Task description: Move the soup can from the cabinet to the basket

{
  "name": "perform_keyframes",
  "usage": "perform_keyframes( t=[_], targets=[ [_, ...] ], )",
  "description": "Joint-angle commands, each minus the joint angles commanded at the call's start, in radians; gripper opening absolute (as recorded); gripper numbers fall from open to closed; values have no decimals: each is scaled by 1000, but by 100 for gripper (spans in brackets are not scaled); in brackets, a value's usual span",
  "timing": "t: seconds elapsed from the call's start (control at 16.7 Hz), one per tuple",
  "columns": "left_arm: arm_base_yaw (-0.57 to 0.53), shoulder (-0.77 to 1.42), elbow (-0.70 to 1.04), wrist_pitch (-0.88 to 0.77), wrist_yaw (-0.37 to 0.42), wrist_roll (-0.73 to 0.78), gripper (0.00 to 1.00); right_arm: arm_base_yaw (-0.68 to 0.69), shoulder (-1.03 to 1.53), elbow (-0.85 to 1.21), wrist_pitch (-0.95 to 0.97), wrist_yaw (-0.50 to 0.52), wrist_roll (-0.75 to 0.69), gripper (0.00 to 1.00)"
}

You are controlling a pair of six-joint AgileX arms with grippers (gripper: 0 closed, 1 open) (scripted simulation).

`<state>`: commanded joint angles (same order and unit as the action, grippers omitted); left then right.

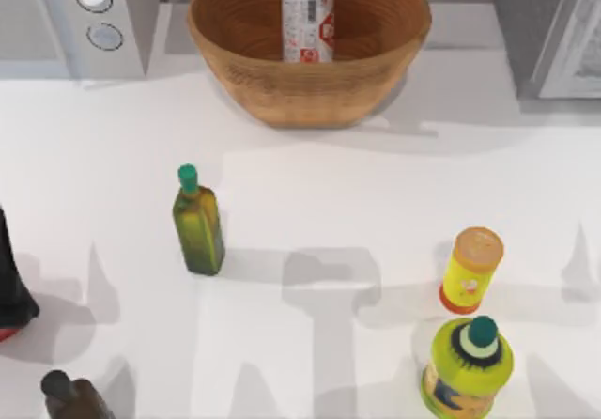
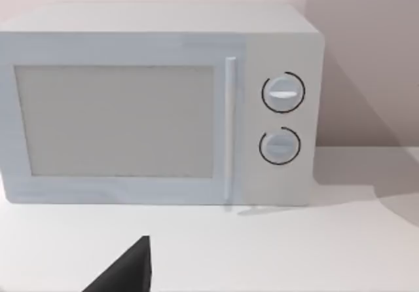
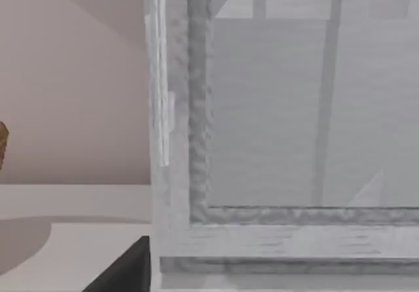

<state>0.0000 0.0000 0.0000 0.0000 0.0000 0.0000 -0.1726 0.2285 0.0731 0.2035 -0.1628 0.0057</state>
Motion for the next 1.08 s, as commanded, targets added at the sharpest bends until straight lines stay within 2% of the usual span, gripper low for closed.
perform_keyframes(
  t=[0.72,0.9,1.08],
  targets=[
    [0,0,0,0,0,0,100,-660,1026,221,775,-657,19,100],
    [0,0,0,0,0,0,100,-775,1210,264,915,-772,23,100],
    [0,0,0,0,0,0,100,-842,1308,290,994,-838,25,100]
  ],
)
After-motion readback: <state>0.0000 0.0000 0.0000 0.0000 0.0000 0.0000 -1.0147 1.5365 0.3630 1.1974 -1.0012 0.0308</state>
